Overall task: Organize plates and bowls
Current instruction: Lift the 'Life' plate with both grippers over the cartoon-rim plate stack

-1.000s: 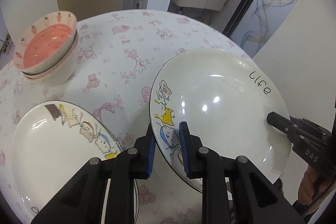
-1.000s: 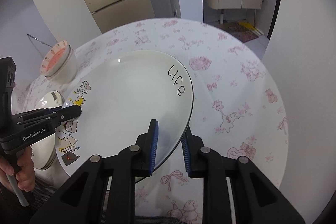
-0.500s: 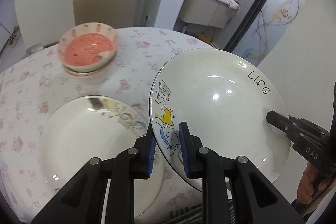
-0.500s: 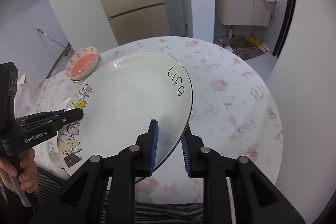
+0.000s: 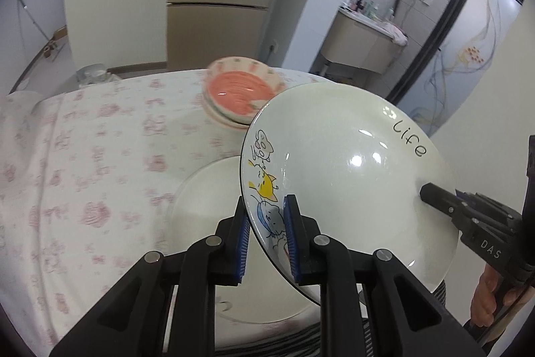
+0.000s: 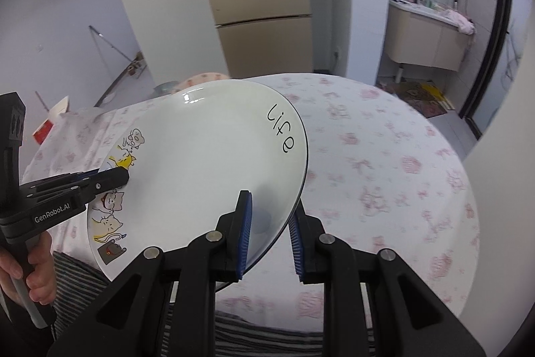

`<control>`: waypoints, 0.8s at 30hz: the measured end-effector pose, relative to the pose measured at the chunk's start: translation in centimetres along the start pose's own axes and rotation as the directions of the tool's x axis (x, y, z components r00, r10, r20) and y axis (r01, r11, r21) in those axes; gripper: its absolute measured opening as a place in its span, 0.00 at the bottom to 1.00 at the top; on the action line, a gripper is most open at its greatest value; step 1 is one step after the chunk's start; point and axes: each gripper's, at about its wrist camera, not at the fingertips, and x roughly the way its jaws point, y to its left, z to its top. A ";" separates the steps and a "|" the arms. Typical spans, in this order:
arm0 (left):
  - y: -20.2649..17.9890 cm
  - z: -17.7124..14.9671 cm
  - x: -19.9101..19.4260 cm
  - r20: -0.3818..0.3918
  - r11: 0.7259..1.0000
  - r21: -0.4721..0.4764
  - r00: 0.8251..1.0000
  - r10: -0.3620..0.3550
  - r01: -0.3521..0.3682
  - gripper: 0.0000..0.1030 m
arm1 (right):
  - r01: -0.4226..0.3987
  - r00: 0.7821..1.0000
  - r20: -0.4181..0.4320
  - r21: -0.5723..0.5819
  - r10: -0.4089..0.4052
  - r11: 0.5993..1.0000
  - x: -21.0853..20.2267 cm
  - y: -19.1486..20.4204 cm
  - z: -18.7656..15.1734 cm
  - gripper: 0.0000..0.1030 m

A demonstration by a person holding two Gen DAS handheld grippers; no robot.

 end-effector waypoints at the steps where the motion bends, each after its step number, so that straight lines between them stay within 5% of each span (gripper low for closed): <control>1: 0.6 -0.1 -0.3 0.003 1.000 -0.004 1.000 0.006 -0.006 0.20 | -0.010 1.000 -0.002 -0.003 0.010 1.000 0.3 0.6 0.0 0.20; 15: 5.9 -1.8 -1.3 0.006 0.996 -0.063 0.998 0.065 -0.065 0.20 | -0.085 0.995 -0.045 -0.018 0.084 0.996 3.4 5.0 -0.4 0.20; 24: 6.7 -3.0 0.4 -0.036 0.994 -0.098 0.999 0.036 -0.040 0.20 | -0.077 0.994 -0.083 -0.020 0.076 0.997 4.8 5.2 -1.1 0.20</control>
